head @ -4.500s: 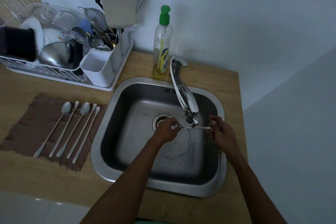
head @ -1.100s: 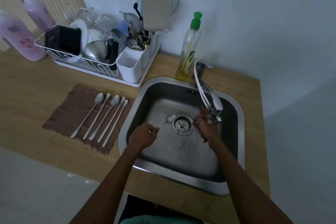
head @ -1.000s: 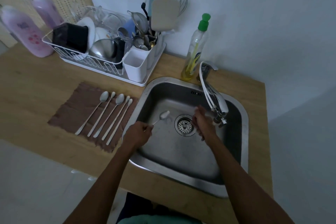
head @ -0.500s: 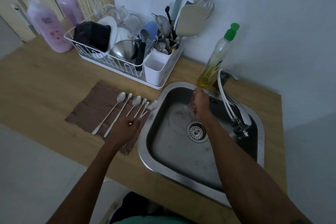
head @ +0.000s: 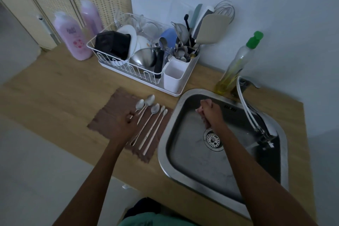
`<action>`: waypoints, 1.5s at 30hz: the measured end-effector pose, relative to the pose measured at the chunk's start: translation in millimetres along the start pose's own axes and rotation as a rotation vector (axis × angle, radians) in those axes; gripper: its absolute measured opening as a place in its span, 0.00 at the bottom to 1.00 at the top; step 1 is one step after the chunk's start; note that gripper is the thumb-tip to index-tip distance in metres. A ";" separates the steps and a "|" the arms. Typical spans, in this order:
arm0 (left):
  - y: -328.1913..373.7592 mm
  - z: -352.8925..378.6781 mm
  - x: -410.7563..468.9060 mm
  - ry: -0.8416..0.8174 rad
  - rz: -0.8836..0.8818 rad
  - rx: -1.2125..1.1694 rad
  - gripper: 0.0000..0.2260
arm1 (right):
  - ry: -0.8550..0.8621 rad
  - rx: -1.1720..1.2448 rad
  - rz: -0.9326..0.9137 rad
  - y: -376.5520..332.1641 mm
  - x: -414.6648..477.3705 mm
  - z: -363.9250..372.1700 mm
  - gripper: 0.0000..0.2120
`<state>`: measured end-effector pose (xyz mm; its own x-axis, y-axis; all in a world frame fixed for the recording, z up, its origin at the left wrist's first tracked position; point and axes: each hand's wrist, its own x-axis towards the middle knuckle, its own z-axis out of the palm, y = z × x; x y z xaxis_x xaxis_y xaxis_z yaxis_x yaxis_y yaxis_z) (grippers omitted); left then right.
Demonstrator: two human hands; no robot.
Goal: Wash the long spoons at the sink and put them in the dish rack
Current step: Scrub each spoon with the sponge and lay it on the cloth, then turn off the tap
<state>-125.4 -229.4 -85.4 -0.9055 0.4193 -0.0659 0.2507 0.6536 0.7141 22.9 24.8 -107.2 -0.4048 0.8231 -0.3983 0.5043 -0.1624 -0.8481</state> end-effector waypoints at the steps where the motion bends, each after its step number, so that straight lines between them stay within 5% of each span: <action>1: -7.6 -0.6 6.8 0.013 -0.053 -0.012 0.12 | -0.008 0.017 0.018 0.1 -1.4 7.4 0.14; 6: -31.7 -9.2 33.8 0.086 -0.255 -0.059 0.16 | -0.063 0.093 0.059 -7.0 -12.1 37.4 0.08; 14: -47.2 -15.5 55.1 0.025 -0.257 0.127 0.16 | -0.037 0.178 0.134 -0.1 -22.5 49.6 0.11; 21: -51.5 -5.7 60.2 0.053 -0.111 0.272 0.17 | 0.111 0.514 0.353 65.0 -14.1 -5.3 0.23; 24: -40.7 1.8 51.1 0.079 0.003 0.212 0.21 | 0.220 0.635 0.408 80.0 -32.1 -34.7 0.14; 27: -18.0 19.0 37.0 0.020 0.173 0.155 0.12 | 0.271 0.677 0.437 91.5 -39.3 -60.7 0.16; 34: 46.0 89.4 -11.0 -0.388 0.536 0.163 0.08 | 0.337 0.314 0.434 100.0 -49.5 -96.5 0.23; 39: 83.0 144.4 -46.7 -0.625 0.452 0.143 0.10 | 0.304 -0.212 0.015 119.4 -52.0 -124.4 0.13; 45: 138.7 211.2 -89.1 -0.763 0.369 0.071 0.11 | 0.066 -0.429 -0.010 105.1 -45.5 -186.5 0.08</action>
<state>62.3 -43.0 -127.7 -0.2893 0.9065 -0.3076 0.5284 0.4192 0.7383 236.6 71.8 -113.1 -0.3688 0.8589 -0.3553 0.7774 0.0756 -0.6244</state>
